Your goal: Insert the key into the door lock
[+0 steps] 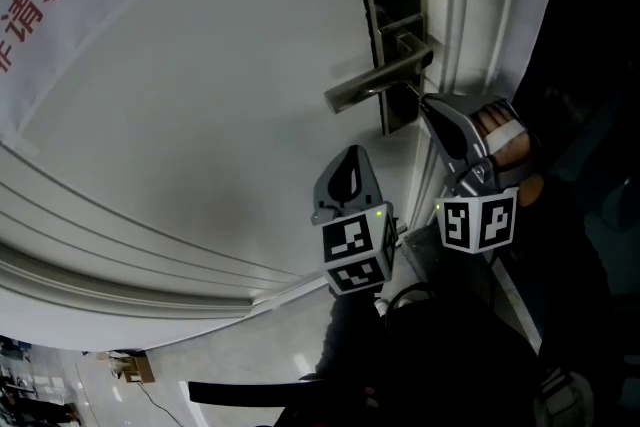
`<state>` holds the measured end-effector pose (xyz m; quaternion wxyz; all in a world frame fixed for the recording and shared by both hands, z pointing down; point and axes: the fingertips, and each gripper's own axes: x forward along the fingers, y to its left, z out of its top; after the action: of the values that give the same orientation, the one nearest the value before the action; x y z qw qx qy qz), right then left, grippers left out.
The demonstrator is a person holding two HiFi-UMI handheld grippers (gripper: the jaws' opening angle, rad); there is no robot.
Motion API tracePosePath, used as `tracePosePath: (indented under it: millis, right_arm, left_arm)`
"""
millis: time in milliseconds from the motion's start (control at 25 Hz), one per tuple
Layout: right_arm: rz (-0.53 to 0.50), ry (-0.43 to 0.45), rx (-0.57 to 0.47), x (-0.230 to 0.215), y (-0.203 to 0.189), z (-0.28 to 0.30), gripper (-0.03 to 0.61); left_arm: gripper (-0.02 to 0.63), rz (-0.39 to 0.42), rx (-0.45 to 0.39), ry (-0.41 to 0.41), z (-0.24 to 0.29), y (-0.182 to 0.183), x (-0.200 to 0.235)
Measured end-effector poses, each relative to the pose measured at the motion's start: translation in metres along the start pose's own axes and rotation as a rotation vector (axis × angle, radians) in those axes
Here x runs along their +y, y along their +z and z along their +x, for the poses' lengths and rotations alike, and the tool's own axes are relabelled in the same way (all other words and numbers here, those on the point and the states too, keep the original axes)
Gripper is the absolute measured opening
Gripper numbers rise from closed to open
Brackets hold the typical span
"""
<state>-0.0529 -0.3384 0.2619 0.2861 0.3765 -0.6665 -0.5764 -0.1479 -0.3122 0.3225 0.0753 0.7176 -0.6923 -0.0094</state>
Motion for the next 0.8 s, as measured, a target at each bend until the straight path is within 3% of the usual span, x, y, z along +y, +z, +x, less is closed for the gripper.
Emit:
tracePosePath:
  millis: [800]
  right_arm:
    - [-0.104,0.025,0.08,-0.0007,0.0045,0.0077,0.014]
  left_arm:
    - [0.002,0.001,0.011,-0.027,-0.0019,-0.0044,-0.0026]
